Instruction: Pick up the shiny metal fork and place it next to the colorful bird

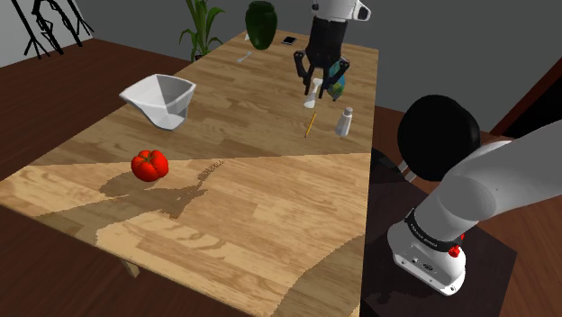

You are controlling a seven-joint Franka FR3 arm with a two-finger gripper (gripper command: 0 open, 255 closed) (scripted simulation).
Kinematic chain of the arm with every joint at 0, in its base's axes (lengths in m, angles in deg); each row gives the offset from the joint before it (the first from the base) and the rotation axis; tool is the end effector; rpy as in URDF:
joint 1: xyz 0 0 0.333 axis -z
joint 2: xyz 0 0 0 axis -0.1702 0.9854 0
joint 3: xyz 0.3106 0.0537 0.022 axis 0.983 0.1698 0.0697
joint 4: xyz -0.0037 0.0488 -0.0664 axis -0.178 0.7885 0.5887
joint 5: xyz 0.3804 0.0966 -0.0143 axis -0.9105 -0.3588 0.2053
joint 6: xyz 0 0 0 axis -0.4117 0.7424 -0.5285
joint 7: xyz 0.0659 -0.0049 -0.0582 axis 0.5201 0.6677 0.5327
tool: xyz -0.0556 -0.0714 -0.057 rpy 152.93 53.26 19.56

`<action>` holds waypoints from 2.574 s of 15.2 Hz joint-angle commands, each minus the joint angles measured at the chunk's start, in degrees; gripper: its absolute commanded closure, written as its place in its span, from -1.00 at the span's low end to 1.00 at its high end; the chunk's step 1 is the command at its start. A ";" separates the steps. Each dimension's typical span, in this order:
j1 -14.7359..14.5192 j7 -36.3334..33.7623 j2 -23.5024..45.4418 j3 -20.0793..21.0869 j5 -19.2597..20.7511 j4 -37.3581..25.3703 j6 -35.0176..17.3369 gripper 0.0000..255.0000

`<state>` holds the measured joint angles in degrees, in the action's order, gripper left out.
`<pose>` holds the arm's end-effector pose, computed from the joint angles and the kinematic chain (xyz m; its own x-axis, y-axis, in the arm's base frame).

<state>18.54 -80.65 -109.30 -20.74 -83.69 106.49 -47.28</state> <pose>0.4237 0.0840 0.5334 0.5199 -0.8418 -0.1449 -0.8517 -0.5240 -0.0114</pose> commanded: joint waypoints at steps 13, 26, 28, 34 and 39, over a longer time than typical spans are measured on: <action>8.00 18.12 6.54 -12.89 6.96 -5.98 2.35 1.00; 14.87 33.61 22.01 -22.34 9.70 -23.09 5.47 1.00; 16.02 35.89 25.11 -23.50 9.58 -26.87 6.35 1.00; 19.98 42.41 35.81 -26.36 8.37 -40.76 10.18 1.00; 20.86 43.83 38.07 -26.72 8.01 -40.79 8.08 1.00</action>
<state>39.42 -36.93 -71.14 -47.46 -75.70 64.75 -38.30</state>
